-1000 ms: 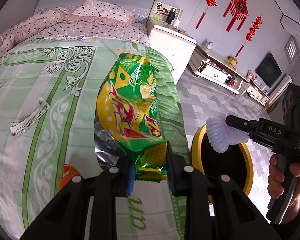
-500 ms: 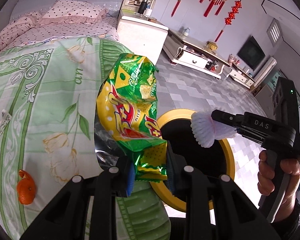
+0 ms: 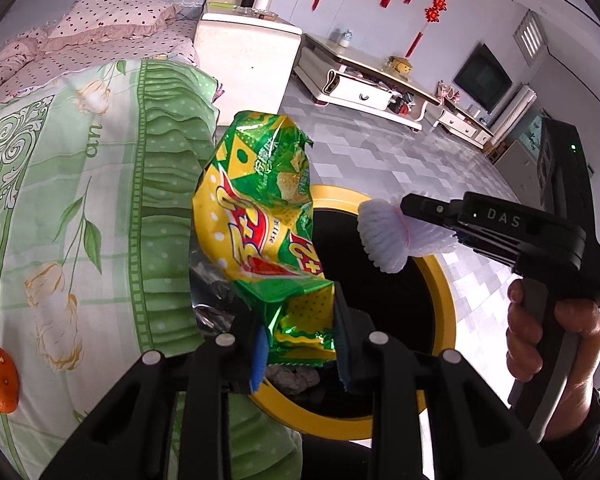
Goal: Collect trash
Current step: 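Open both tools above the bin to drop the snack bag and mesh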
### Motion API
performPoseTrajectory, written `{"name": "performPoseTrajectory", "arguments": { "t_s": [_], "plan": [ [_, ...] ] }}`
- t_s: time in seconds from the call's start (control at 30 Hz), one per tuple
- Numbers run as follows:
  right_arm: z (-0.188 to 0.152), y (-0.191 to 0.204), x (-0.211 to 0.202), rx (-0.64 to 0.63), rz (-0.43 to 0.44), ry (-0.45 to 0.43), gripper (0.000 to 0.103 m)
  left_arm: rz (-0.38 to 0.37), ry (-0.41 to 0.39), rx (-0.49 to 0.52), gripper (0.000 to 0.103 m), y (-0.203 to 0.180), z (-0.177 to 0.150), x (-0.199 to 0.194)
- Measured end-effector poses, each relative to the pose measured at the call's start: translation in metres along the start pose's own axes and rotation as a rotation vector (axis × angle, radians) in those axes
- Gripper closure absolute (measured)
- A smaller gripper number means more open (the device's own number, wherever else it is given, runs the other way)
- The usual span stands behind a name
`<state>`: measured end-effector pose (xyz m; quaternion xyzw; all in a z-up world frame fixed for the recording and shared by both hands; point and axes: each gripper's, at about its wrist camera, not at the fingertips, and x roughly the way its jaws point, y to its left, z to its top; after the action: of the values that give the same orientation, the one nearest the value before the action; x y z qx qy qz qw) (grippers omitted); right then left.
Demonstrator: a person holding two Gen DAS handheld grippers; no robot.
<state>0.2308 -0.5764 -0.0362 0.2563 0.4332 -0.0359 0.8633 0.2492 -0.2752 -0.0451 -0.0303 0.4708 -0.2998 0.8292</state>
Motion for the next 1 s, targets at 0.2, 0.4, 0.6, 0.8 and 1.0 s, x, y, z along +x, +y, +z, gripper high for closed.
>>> {"name": "performPoseTrajectory", "arguments": {
  "t_s": [0.2, 0.4, 0.6, 0.8, 1.0],
  "plan": [
    [-0.001, -0.007, 0.0, 0.022, 0.011, -0.006, 0.069, -0.01, 0.002, 0.012, 0.077, -0.001, 0.0, 0.004],
    [0.0, -0.013, -0.005, 0.046, -0.01, -0.024, 0.062, -0.027, -0.018, -0.001, 0.055, 0.007, 0.001, 0.002],
    [-0.001, -0.013, -0.009, 0.047, -0.032, -0.044, 0.048, -0.014, -0.048, -0.03, 0.04, 0.026, 0.0, -0.007],
    [-0.007, 0.003, -0.015, -0.004, -0.039, -0.086, 0.039, 0.029, -0.082, -0.056, 0.034, 0.05, -0.002, -0.022],
    [-0.026, 0.043, -0.02, -0.125, -0.013, -0.126, 0.033, 0.092, -0.134, -0.071, 0.028, 0.079, -0.006, -0.044]
  ]
}}
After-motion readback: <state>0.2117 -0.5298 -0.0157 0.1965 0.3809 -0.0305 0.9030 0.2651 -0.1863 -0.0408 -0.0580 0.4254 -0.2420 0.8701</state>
